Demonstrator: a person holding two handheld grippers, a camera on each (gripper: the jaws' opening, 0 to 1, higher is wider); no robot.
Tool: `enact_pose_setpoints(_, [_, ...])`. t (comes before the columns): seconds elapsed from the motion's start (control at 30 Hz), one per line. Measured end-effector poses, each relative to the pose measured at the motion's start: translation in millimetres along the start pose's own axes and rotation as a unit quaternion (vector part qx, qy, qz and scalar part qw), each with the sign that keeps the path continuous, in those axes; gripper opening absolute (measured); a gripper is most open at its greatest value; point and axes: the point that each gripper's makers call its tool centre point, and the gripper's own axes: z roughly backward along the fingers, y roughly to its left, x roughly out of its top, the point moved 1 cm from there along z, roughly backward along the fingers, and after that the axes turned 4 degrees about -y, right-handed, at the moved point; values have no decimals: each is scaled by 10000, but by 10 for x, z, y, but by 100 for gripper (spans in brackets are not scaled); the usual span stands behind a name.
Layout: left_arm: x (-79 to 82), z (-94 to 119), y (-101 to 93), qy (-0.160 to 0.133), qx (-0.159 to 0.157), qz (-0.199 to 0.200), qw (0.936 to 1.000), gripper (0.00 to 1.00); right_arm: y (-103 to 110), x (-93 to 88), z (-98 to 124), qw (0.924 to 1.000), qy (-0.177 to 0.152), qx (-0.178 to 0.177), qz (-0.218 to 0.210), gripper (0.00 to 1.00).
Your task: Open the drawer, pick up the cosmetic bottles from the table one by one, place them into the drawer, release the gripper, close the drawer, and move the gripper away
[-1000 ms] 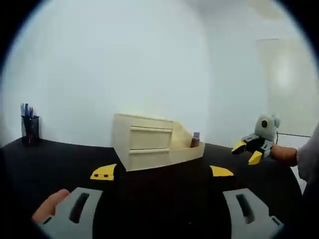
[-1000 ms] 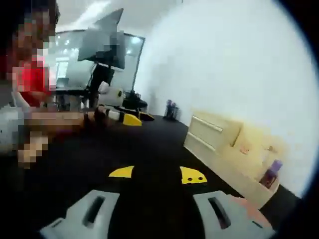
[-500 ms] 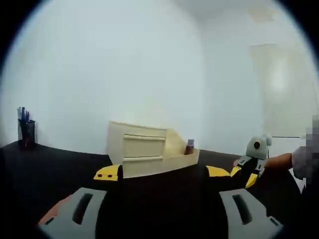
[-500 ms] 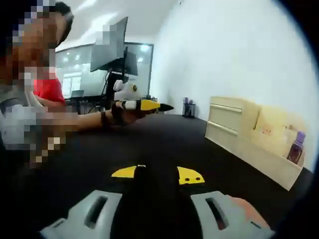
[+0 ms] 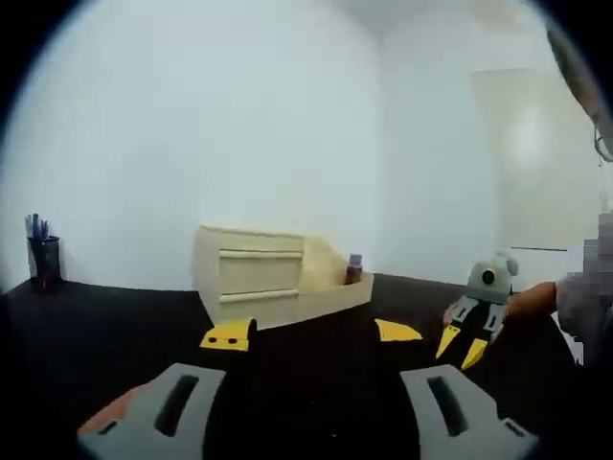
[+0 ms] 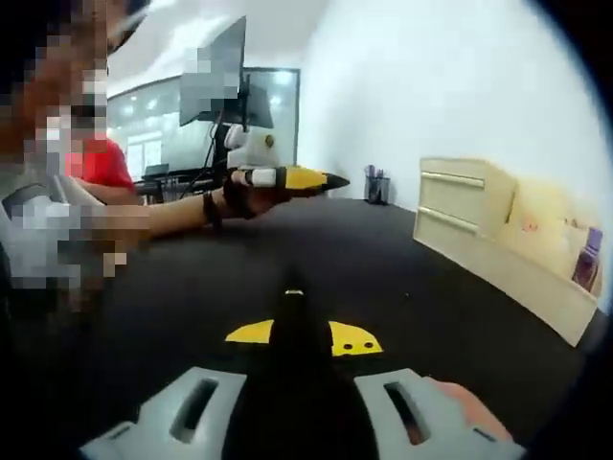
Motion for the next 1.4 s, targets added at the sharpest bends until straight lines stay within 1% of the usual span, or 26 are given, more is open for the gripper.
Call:
enact_pose_setpoints(0.07, [-27,2,-59,53,-109,-12,9999,36,-1,-9,1,10000,3,-17,-37,14])
enact_pose_setpoints(0.13, [-66,-3,-116,155,-213,-38,9996,38,-1,-11,2,10000,-2,-32,-49,13])
enact_pose_setpoints(0.17, [-52,-15,-63,157,-242,-60,9996,38,3,-13,1,10000,1,-21,-67,13])
enact_pose_setpoints(0.2, [-58,-23,-82,176,-291,-103,9994,38,5,-21,2,10000,17,-16,-79,12])
enact_pose_setpoints(0.3, [-85,-32,-172,215,-406,-157,9988,38,12,-53,-12,9999,91,-7,-80,11])
enact_pose_setpoints(0.37, [-119,-44,-223,273,-456,-203,9984,39,9,-89,-18,9998,176,-34,26,8])
enact_pose_setpoints(0.47, [-144,-64,-286,330,-546,-344,9974,39,17,-83,-15,9999,157,-22,16,8])
enact_pose_setpoints(0.53, [-135,-69,-369,304,-663,-419,9965,39,15,-85,-14,9999,166,-16,-40,8])
enact_pose_setpoints(0.63, [-90,-71,-508,224,-945,-340,9947,42,-6,-80,-6,9993,196,-28,-321,7])
enact_pose_setpoints(0.7, [-58,-63,-567,161,-1043,-267,9941,43,-36,-59,10,9977,163,-37,-660,7])
enact_pose_setpoints(0.8, [-43,-60,-647,127,-1160,-254,9928,43,-79,12,34,9883,34,11,-1524,7])
enact_pose_setpoints(0.87, [-40,-61,-687,118,-1226,-264,9920,43,-137,45,48,9809,-70,-2,-1945,6])
enact_pose_setpoints(0.9, [-35,-61,-714,101,-1279,-249,9914,43,-157,48,56,9758,-79,1,-2185,6])
enact_pose_setpoints(0.93, [-32,-60,-733,95,-1305,-243,9911,43,-166,56,60,9732,-98,27,-2299,6])
enact_pose_setpoints(0.97, [-31,-64,-758,99,-1326,-255,9908,43,-177,57,64,9673,-90,48,-2535,6])
enact_pose_setpoints(1.0, [-34,-68,-786,109,-1353,-297,9903,43,-183,35,62,9584,10,37,-2855,6])
enact_pose_setpoints(1.03, [-35,-76,-826,117,-1397,-360,9895,43,-181,38,61,9536,17,93,-3009,6])
enact_pose_setpoints(1.13, [-20,-92,-978,132,-1596,-562,9855,44,-145,84,64,9253,41,181,-3789,6])
enact_pose_setpoints(1.17, [6,-88,-1051,81,-1688,-582,9839,44,-126,111,75,9196,43,237,-3921,6])
enact_pose_setpoints(1.2, [41,-76,-1140,3,-1809,-611,9816,44,-119,122,89,9117,90,209,-4102,6])
enact_pose_setpoints(1.23, [58,-66,-1187,-28,-1865,-632,9804,45,-124,134,106,9040,128,150,-4272,6])
enact_pose_setpoints(1.27, [66,-62,-1218,-38,-1879,-660,9800,45,-115,157,128,9044,116,184,-4262,6])
enact_pose_setpoints(1.3, [67,-56,-1252,-39,-1909,-728,9789,45,-109,172,154,9003,133,157,-4348,6])
enact_pose_setpoints(1.33, [75,-49,-1250,-42,-1940,-813,9776,45,-111,174,172,8980,171,116,-4395,6])
enact_pose_setpoints(1.37, [74,-47,-1226,-20,-1929,-975,9764,45,-104,188,202,9006,225,73,-4341,6])
enact_pose_setpoints(1.4, [62,-68,-1214,26,-1849,-1225,9751,45,-105,191,225,9013,273,28,-4323,6])
